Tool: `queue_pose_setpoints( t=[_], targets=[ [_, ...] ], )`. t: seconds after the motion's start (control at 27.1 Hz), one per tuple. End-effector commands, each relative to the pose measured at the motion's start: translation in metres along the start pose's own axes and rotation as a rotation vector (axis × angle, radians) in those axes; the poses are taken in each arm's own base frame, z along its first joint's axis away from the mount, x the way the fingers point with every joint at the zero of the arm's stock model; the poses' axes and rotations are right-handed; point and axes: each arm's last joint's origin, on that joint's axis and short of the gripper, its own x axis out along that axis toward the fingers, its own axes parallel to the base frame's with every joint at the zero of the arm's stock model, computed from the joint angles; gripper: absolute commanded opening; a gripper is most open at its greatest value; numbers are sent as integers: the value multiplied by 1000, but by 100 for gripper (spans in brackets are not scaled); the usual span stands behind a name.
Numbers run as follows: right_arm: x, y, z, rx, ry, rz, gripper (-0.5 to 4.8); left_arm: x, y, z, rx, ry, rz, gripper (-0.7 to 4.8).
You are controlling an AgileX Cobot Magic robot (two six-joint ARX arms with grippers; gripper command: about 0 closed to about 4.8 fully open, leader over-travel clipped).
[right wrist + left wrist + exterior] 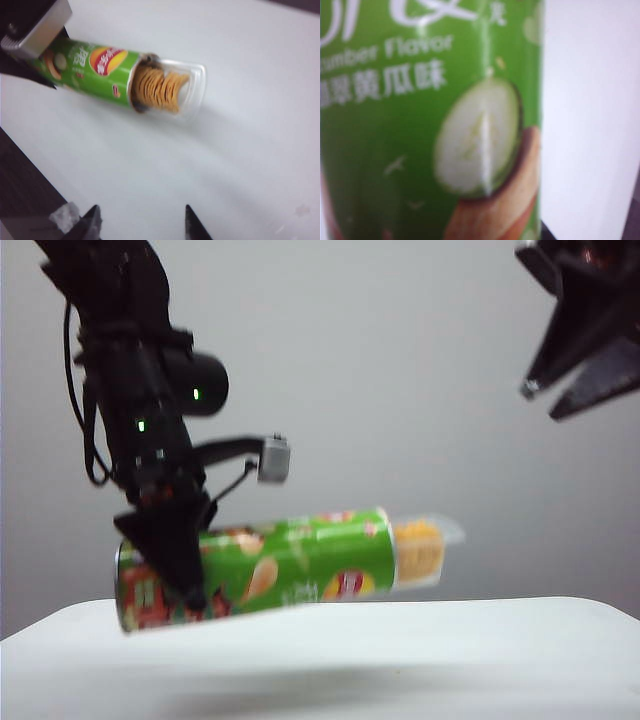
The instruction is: Pick up the green tub of chips from the desk, pull out the transparent container with the chips inside partially, and then place the chips back on the desk.
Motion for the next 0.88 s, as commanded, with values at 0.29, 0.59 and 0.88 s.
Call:
queue_pose_setpoints(
  t=[0.29,0.59,0.88],
  targets=[
    [1,4,-2,-4,-7,46,211,54,13,-15,-50,71,-114,278],
    [1,4,-2,-4,-6,47,211,69,19,-18,-104,76,-106,438],
    [1,4,-2,-5,-10,64,211,65,19,-17,-189,88,-82,479]
  ],
)
